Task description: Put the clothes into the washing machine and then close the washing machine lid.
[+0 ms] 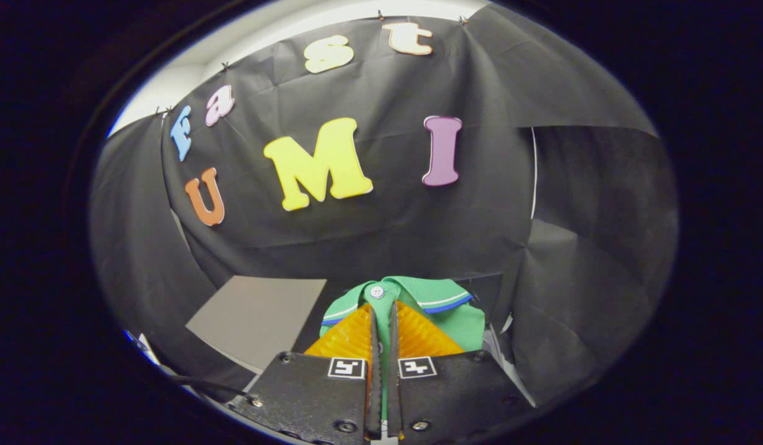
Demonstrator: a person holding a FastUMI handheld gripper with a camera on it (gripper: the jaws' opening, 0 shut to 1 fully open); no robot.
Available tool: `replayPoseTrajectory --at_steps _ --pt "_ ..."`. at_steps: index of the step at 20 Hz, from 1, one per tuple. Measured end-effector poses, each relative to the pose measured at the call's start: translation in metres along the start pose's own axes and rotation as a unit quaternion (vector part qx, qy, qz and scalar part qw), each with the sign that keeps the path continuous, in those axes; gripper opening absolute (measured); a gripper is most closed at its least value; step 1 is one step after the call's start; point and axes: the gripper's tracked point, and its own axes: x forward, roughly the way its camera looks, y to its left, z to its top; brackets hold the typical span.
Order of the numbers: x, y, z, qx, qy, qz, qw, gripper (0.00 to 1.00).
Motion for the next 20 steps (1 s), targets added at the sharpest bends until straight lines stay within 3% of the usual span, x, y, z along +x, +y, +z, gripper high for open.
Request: replayPoseTrajectory --at_steps 12,20 --pt "0.131 -0.03 -0.102 -0.046 0.107 0.055 0.992 0.07" --pt "0.185 -0.057 -0.19 -0.052 0.176 0.031 0.983 0.07"
